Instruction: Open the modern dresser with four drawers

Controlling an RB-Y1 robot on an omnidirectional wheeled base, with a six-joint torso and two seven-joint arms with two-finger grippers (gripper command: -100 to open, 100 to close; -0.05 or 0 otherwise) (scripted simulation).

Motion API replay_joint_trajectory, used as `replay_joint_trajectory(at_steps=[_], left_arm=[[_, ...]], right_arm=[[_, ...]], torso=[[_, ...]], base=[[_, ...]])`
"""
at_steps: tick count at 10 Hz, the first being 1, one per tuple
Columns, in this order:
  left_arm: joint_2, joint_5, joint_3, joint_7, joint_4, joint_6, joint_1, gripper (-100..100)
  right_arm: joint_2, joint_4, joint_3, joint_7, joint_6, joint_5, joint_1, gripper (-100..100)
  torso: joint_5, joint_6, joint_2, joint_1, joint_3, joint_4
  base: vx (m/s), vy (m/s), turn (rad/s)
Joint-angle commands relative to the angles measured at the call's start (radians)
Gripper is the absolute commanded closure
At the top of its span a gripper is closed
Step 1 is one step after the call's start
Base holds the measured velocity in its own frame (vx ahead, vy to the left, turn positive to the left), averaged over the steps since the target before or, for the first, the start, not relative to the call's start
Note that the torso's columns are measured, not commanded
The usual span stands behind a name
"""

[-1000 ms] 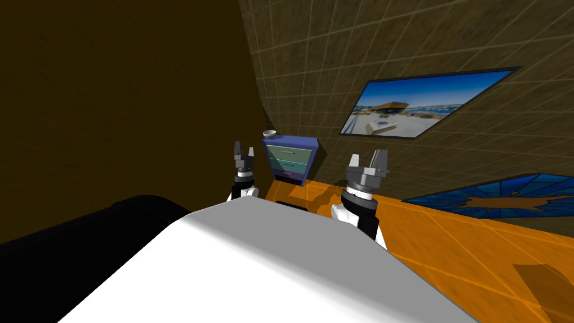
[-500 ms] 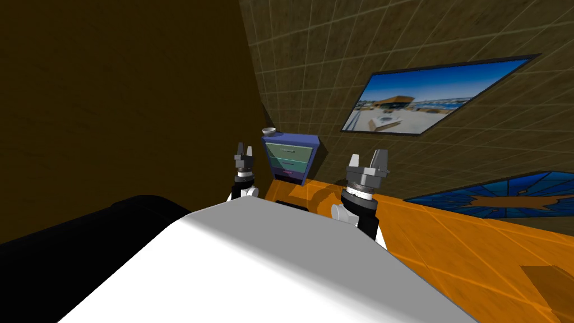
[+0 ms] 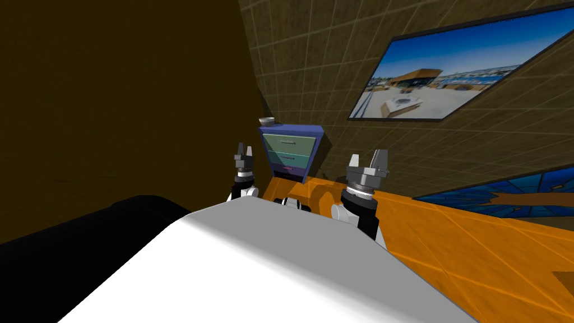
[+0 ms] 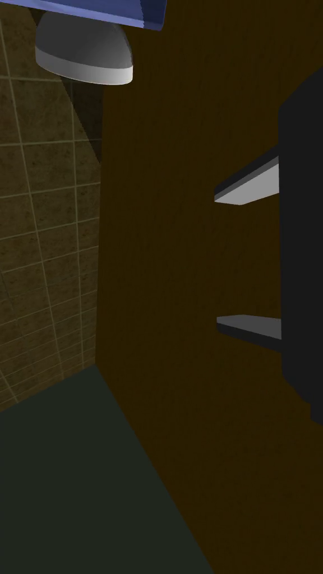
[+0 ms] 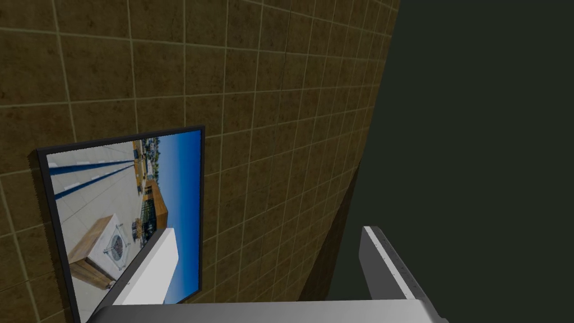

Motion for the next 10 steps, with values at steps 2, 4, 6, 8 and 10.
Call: replay_joint_trajectory(at_steps=[2,4,6,8,10], left_arm=[[0.05,-0.007,0.0,0.0,0.089,-0.023,-0.035,-100],[0.067,-0.012,0.0,-0.001,0.147,-0.039,-0.057,-100],[0.08,-0.018,-0.001,-0.001,0.21,-0.057,-0.084,-100],[0.085,-0.021,-0.001,-0.001,0.252,-0.067,-0.098,-100],[0.092,-0.027,-0.001,-0.002,0.316,-0.088,-0.13,-100]], right_arm=[[0.0,0.0,0.0,0.0,0.0,0.0,0.0,0],[0.0,0.0,0.0,0.0,0.0,0.0,0.0,0],[0.0,0.0,0.0,0.0,0.0,0.0,0.0,0],[0.0,0.0,0.0,0.0,0.0,0.0,0.0,0],[0.0,0.0,0.0,0.0,0.0,0.0,0.0,0]], torso=[[0.0,0.0,0.041,-0.001,-0.09,0.042],[0.0,0.0,0.045,0.0,-0.094,0.046],[0.0,0.0,0.047,0.0,-0.094,0.047],[0.0,0.0,0.046,-0.001,-0.094,0.047],[0.0,0.0,0.048,0.001,-0.093,0.047]], base=[[0.05,-0.032,0.004],[0.057,-0.028,0.004],[0.061,-0.033,0.004],[0.055,-0.035,0.004],[0.047,-0.027,0.004]])
